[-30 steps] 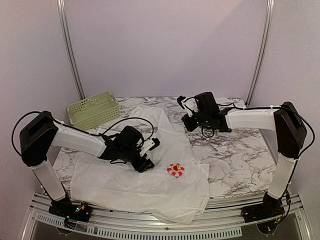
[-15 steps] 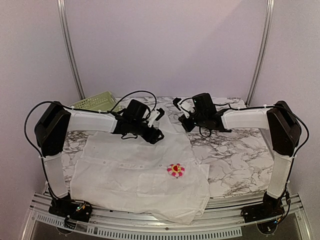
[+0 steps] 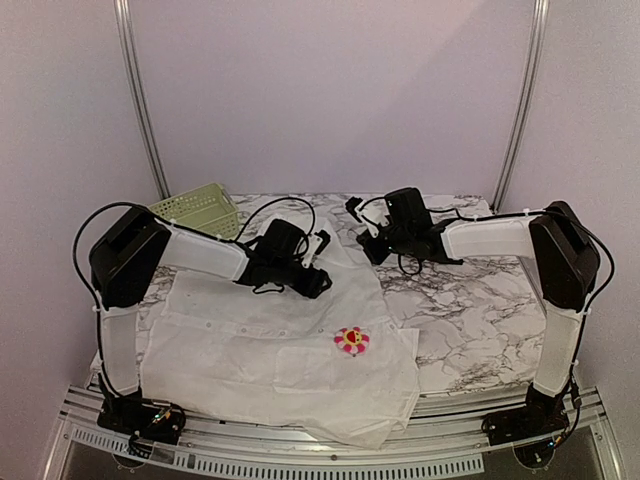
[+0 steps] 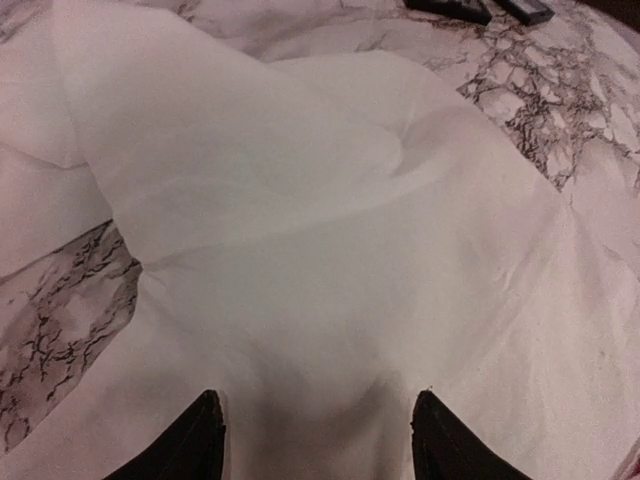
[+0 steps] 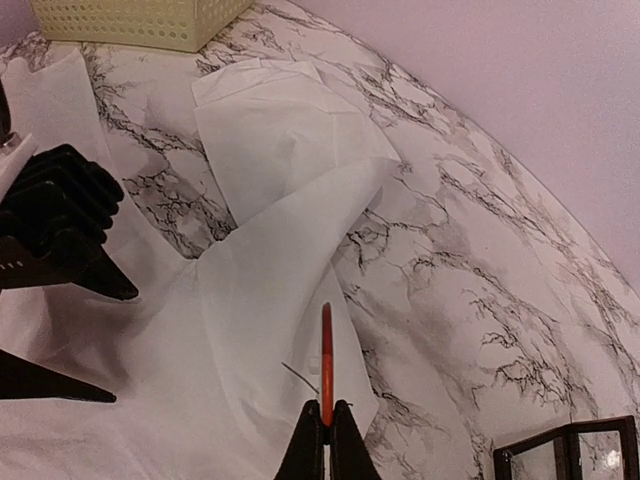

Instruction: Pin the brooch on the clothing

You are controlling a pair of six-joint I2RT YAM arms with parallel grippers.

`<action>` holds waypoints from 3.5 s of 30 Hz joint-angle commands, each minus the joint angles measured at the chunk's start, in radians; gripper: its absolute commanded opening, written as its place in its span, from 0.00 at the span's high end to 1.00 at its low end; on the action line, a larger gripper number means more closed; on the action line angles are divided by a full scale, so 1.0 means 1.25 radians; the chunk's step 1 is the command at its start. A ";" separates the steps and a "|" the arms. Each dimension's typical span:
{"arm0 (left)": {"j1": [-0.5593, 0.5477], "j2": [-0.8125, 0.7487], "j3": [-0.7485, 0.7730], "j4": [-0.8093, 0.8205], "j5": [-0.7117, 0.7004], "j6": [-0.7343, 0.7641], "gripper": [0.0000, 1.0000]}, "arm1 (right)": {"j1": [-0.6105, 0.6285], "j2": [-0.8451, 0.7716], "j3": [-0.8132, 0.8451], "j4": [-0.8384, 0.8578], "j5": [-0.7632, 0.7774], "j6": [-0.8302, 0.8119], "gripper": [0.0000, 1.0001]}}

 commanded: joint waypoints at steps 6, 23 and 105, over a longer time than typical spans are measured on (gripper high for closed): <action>-0.033 0.020 -0.043 0.065 -0.045 -0.094 0.64 | -0.003 0.021 0.014 0.004 -0.025 0.001 1.00; 0.008 -0.161 0.041 -0.179 0.268 -0.029 1.00 | 0.003 -0.037 -0.017 0.003 -0.053 -0.022 1.00; 0.070 -0.152 0.172 -0.360 0.454 0.309 1.00 | 0.129 -0.173 -0.308 0.394 0.008 -0.209 1.00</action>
